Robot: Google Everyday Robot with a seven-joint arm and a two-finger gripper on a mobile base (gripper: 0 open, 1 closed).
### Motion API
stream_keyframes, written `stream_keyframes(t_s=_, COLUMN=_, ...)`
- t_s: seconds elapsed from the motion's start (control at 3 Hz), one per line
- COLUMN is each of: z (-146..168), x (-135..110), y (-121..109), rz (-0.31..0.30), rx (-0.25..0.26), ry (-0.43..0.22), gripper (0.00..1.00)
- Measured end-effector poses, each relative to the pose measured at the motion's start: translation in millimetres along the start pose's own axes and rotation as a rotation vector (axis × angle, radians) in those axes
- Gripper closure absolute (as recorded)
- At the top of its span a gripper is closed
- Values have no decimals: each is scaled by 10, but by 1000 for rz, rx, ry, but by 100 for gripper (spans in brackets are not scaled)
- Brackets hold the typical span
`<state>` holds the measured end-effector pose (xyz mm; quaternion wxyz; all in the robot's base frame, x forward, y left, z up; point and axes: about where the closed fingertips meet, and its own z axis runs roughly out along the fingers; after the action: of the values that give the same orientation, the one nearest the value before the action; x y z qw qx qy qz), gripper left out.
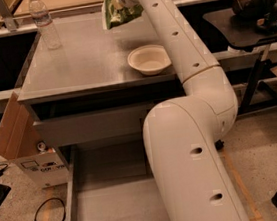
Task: Pick green jalapeno chip bag from middle drawer and place on counter
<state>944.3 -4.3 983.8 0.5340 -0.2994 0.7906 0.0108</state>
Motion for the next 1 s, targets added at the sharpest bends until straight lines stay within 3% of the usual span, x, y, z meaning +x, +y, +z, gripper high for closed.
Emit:
stream_keyframes(t_s=0.67, z=52, x=31, y=46, rz=-2, rx=-7, ry=6, gripper=17)
stream_keyframes(t_s=1.0, z=81, x=48, y=71, rz=-2, rx=-11, ry=9, gripper=0)
